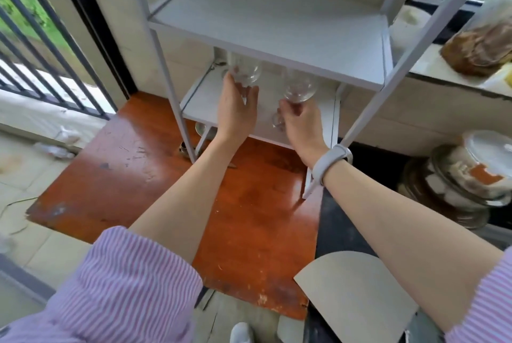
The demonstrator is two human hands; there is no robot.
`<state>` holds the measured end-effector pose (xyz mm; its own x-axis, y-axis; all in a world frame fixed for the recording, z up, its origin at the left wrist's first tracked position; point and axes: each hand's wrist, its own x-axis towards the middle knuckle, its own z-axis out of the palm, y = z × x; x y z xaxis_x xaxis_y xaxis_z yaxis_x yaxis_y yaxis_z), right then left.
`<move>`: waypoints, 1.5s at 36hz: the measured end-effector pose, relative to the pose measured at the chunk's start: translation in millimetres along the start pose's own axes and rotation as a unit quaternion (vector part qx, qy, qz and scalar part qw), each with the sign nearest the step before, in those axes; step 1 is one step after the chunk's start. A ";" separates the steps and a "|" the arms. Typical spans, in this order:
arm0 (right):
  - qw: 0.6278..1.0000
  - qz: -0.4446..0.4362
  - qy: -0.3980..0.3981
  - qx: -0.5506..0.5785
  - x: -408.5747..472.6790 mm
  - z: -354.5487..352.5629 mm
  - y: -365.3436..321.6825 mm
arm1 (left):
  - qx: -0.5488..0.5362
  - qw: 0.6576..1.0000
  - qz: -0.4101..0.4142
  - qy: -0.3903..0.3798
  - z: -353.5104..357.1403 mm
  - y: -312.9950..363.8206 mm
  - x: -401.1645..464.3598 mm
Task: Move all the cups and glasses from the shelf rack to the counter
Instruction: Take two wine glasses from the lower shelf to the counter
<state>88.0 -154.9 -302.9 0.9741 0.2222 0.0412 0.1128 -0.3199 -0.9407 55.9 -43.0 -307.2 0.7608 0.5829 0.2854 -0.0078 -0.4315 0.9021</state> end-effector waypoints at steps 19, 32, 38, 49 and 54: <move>0.999 0.004 -0.045 0.025 -160.4 -61.9 35.2 | -0.037 0.987 -0.083 -0.132 -31.6 31.0 -158.7; 0.981 0.114 0.158 -0.006 -271.9 -235.1 109.5 | 0.003 0.946 -0.039 -0.321 84.8 114.3 -285.4; 0.949 0.146 0.281 -0.006 -371.8 -358.6 148.8 | -0.012 0.904 0.059 -0.424 175.0 188.4 -393.3; 0.839 0.198 0.506 -0.026 -604.2 -567.9 193.8 | -0.074 0.758 0.146 -0.632 305.2 334.0 -647.2; 0.762 0.236 0.601 -0.056 -695.9 -626.8 205.5 | -0.079 0.672 0.194 -0.710 348.8 391.0 -751.0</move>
<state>-444.0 -952.5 -313.9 0.3801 -0.9236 0.0494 -0.3543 -0.1948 -0.9146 -292.2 -889.6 -281.6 0.5324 -0.8464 0.0123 -0.3678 -0.2181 0.9040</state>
